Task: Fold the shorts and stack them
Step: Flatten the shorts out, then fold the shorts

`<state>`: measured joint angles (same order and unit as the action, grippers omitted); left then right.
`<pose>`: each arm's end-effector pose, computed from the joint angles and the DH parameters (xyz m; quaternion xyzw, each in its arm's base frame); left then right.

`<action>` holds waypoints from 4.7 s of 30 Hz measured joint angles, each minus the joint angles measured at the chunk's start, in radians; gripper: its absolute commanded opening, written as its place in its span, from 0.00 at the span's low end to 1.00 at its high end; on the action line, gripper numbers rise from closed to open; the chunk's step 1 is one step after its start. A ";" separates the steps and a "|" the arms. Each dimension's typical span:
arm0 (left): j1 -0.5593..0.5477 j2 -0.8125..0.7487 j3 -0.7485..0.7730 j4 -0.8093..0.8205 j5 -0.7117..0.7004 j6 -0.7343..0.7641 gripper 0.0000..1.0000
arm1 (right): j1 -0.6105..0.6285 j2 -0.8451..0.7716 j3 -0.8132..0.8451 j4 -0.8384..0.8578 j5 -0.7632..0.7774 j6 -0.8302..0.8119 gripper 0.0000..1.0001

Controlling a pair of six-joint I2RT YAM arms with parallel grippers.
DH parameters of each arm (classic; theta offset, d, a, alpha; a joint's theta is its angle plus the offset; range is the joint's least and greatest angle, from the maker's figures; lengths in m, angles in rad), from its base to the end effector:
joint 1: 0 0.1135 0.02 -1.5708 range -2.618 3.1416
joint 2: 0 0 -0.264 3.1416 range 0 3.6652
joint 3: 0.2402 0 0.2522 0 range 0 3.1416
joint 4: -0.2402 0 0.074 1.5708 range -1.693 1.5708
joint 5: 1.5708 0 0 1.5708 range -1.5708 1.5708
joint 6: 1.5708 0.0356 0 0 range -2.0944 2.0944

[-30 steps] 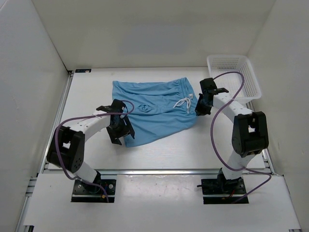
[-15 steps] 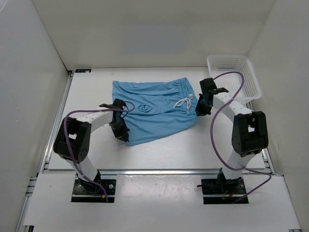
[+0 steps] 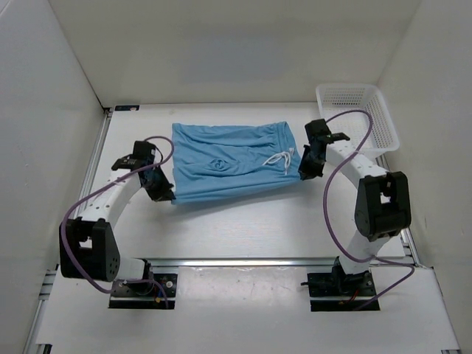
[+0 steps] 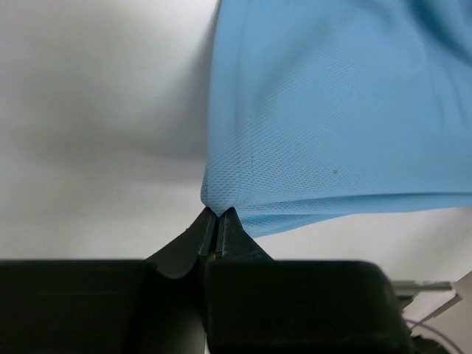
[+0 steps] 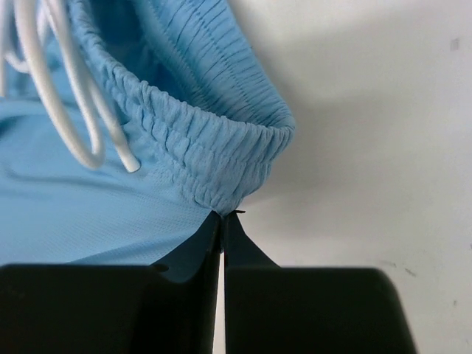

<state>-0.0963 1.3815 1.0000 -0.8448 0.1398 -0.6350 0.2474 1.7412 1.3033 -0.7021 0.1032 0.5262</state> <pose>0.2552 -0.0296 0.2344 -0.2500 0.9505 -0.1254 0.1351 0.3478 0.0840 0.2247 0.1465 0.9646 0.0339 0.2167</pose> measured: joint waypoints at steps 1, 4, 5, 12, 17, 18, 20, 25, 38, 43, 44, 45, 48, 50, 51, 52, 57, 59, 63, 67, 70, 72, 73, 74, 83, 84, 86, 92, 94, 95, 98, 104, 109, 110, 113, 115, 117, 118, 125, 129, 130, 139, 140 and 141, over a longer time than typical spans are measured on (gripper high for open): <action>-0.001 -0.017 -0.031 -0.017 0.005 0.000 0.10 | 0.000 -0.025 -0.040 -0.002 -0.004 -0.001 0.00; -0.029 -0.073 -0.075 -0.075 0.014 -0.008 0.10 | 0.003 -0.142 -0.173 -0.034 -0.012 0.003 0.00; -0.040 -0.094 -0.078 -0.088 0.019 -0.010 0.10 | 0.005 -0.192 -0.216 -0.048 -0.011 0.008 0.00; -0.063 -0.212 -0.117 -0.153 0.029 -0.023 0.76 | 0.075 -0.513 -0.415 -0.140 0.002 0.090 0.85; -0.063 -0.113 -0.018 -0.209 0.015 -0.019 0.92 | 0.093 -0.600 -0.414 -0.187 0.065 0.127 0.78; -0.063 -0.070 0.051 -0.222 0.005 -0.012 0.91 | 0.093 -0.587 -0.386 -0.200 0.084 0.129 0.67; -0.063 0.011 0.188 -0.222 -0.017 0.000 0.80 | 0.093 -0.529 -0.314 -0.207 0.114 0.113 0.26; -0.063 0.266 0.576 -0.200 -0.075 0.049 0.56 | 0.093 -0.219 -0.013 -0.177 0.171 0.050 0.00; -0.063 1.075 1.302 -0.278 -0.115 0.143 0.87 | 0.072 0.472 0.575 -0.167 0.239 -0.091 0.60; -0.063 1.175 1.369 -0.291 -0.109 0.153 0.83 | 0.061 0.562 0.684 -0.202 0.270 -0.112 0.57; -0.063 1.181 1.383 -0.300 -0.106 0.155 0.74 | 0.060 0.576 0.704 -0.208 0.275 -0.116 0.50; -0.063 1.181 1.387 -0.296 -0.101 0.154 0.66 | 0.060 0.589 0.723 -0.214 0.281 -0.119 0.41; -0.060 1.184 1.390 -0.284 -0.084 0.153 0.10 | 0.060 0.615 0.757 -0.217 0.287 -0.125 0.11; -0.052 1.189 1.386 -0.274 -0.063 0.158 0.10 | 0.061 0.624 0.765 -0.219 0.288 -0.123 0.00; -0.047 1.190 1.376 -0.266 -0.049 0.159 0.10 | 0.061 0.629 0.771 -0.224 0.287 -0.120 0.00; -0.037 1.189 1.363 -0.258 -0.033 0.155 0.10 | 0.060 0.634 0.777 -0.225 0.287 -0.118 0.00; 0.038 1.107 1.212 -0.200 -0.023 0.144 0.10 | 0.060 0.637 0.798 -0.238 0.279 -0.115 0.00; 0.078 1.076 1.158 -0.197 -0.028 0.144 0.10 | 0.060 0.637 0.816 -0.238 0.262 -0.115 0.00; 0.150 1.036 1.089 -0.192 -0.036 0.141 0.10 | 0.062 0.637 0.875 -0.238 0.208 -0.111 0.00; 0.183 1.024 1.067 -0.190 -0.040 0.144 0.34 | 0.065 0.645 0.929 -0.235 0.144 -0.111 0.14; 0.182 1.024 1.086 -0.207 -0.040 0.166 0.76 | 0.064 0.668 0.962 -0.231 0.105 -0.119 0.63; 0.176 1.025 1.123 -0.229 -0.046 0.172 0.97 | 0.062 0.682 0.976 -0.227 0.087 -0.124 0.75; 0.172 1.026 1.145 -0.236 -0.048 0.175 1.00 | 0.061 0.688 0.983 -0.227 0.079 -0.127 0.75; 0.167 1.026 1.167 -0.241 -0.051 0.178 1.00 | 0.060 0.692 0.986 -0.224 0.076 -0.130 0.76; 0.087 1.133 1.522 -0.238 -0.061 0.184 0.91 | 0.057 0.694 1.005 -0.214 0.085 -0.127 0.47; 0.077 1.163 1.556 -0.232 -0.061 0.185 0.91 | 0.056 0.694 1.005 -0.214 0.085 -0.126 0.48; 0.062 1.223 1.600 -0.222 -0.061 0.185 0.94 | 0.052 0.694 1.005 -0.216 0.085 -0.124 0.65; 0.031 1.319 1.658 -0.216 -0.061 0.190 0.96 | 0.030 0.696 1.005 -0.219 0.080 -0.139 0.74; 0.023 1.327 1.662 -0.206 -0.060 0.190 0.87 | 0.021 0.700 1.005 -0.219 0.077 -0.143 0.72; 0.019 1.333 1.664 -0.203 -0.056 0.190 0.80 | 0.018 0.703 1.005 -0.219 0.075 -0.146 0.72; 0.016 1.345 1.667 -0.190 -0.042 0.193 0.35 | 0.007 0.719 1.005 -0.219 0.065 -0.150 0.68; 0.014 1.363 1.664 -0.175 -0.001 0.194 0.10 | 0.005 0.752 0.999 -0.212 0.022 -0.166 0.22; 0.023 1.358 1.650 -0.163 0.011 0.191 0.10 | 0.008 0.755 0.991 -0.206 -0.001 -0.169 0.00; 0.026 1.354 1.645 -0.163 0.014 0.190 0.10 | 0.008 0.755 0.991 -0.204 -0.004 -0.168 0.00; 0.038 1.345 1.636 -0.165 0.021 0.189 0.10 | 0.008 0.754 0.991 -0.200 -0.005 -0.168 0.00; 0.049 1.334 1.628 -0.167 0.025 0.186 0.10 | 0.008 0.750 0.988 -0.195 -0.002 -0.168 0.00; 0.062 1.318 1.623 -0.167 0.033 0.182 0.10 | 0.008 0.737 0.974 -0.183 0.002 -0.168 0.00; 0.067 1.306 1.620 -0.166 0.036 0.181 0.10 | 0.008 0.731 0.971 -0.183 0.003 -0.168 0.14; 0.082 1.207 1.612 -0.159 0.079 0.170 0.10 | 0.009 0.715 0.971 -0.162 -0.009 -0.192 0.71; 0.081 1.189 1.612 -0.148 0.091 0.166 0.10 | 0.009 0.717 0.971 -0.163 -0.022 -0.195 0.70; 0.080 1.189 1.611 -0.147 0.093 0.166 0.10 | 0.009 0.720 0.971 -0.162 -0.027 -0.195 0.70; 0.089 1.189 1.595 -0.148 0.119 0.156 0.10 | 0.009 0.784 0.995 -0.157 -0.089 -0.196 0.29; 0.089 1.189 1.595 -0.148 0.121 0.156 0.10 | 0.008 0.786 0.996 -0.158 -0.091 -0.192 0.19; 0.090 1.189 1.595 -0.148 0.125 0.156 0.10 | 0.008 0.787 0.997 -0.158 -0.096 -0.188 0.03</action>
<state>-0.0059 2.5706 2.5946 -0.9924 0.2646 -0.4793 0.2554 2.5278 2.3005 -0.8597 0.0074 0.3382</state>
